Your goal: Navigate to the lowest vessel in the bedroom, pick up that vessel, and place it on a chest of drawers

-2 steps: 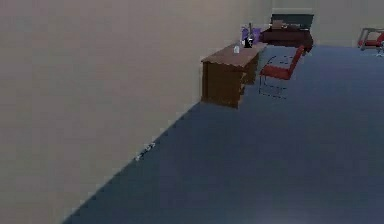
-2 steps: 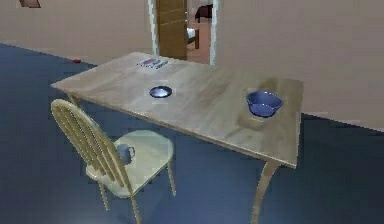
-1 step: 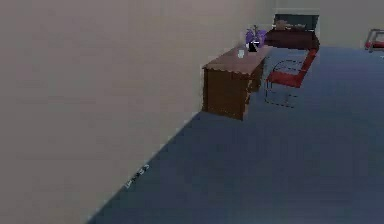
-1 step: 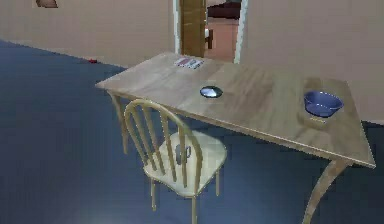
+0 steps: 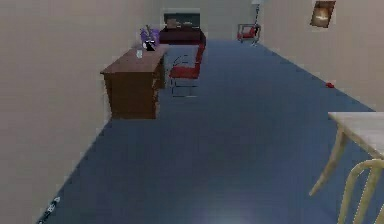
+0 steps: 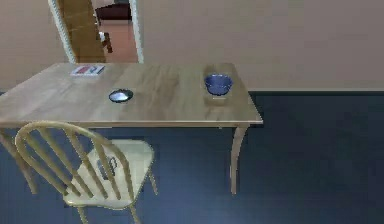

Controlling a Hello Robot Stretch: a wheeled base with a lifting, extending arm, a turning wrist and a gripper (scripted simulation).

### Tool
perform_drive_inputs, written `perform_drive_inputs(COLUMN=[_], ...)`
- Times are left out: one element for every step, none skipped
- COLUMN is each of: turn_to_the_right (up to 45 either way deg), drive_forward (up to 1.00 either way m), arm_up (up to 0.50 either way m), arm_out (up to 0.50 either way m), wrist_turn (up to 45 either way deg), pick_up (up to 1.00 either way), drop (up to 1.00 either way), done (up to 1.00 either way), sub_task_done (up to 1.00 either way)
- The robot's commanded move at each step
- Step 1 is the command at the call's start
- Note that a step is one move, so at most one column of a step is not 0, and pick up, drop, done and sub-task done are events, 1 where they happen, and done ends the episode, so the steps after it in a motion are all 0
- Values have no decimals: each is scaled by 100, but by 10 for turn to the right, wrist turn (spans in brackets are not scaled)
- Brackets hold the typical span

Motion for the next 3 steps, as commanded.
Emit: perform_drive_inputs(turn_to_the_right=[0, 30, 0], drive_forward=[85, 0, 100], arm_up=[0, 0, 0], arm_out=[0, 0, 0], wrist_turn=[0, 0, 0], pick_up=[0, 0, 0], drop=[0, 0, 0], done=[0, 0, 0], sub_task_done=[0, 0, 0])
